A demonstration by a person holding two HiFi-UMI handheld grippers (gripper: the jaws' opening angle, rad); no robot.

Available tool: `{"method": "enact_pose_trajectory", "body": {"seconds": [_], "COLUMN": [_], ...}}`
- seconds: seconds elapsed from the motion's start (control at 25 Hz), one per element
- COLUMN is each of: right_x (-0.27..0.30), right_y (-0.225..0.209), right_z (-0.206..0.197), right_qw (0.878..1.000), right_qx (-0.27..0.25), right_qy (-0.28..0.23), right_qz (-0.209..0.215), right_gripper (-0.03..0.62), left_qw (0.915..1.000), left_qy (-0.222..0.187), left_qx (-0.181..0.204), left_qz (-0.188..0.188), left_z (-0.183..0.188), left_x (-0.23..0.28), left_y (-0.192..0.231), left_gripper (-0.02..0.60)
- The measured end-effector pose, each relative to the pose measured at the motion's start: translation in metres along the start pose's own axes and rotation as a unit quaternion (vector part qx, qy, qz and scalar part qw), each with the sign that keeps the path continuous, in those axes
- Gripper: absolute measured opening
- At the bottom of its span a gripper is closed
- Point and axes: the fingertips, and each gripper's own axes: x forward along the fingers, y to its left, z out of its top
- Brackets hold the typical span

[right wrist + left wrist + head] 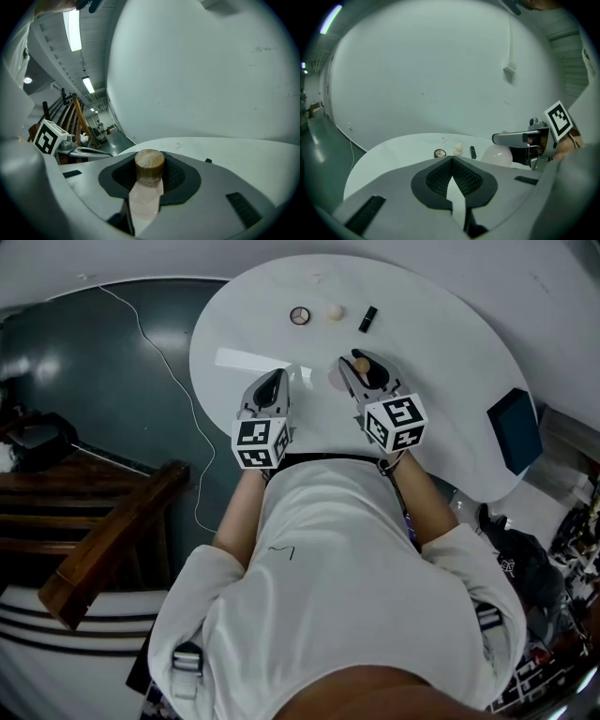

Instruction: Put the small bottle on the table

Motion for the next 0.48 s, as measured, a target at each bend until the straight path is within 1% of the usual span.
{"method": "enact_pose_trajectory", "body": {"seconds": [0.16,0.48], "right_x": [0.029,0.083], "right_y": [0.012,0.036], "right_z": [-0.003,-0.011], "right_qw": [1.000,0.999], "right_qx": [0.008,0.007], "right_qy": [0.011,0.034], "right_qz": [0.002,0.013], "right_gripper": [0.114,0.114], "left_qw": [0.9998,0.9991], "left_qy": [0.016,0.032], "left_qx": [-0.011,-0.027], "left_qz": [-0.002,0.010], "left_z": [-0.010,-0.024], "left_x": [0.000,-0.005], "left_y": [0.022,0.071], "left_gripper": [0.012,0.012]}}
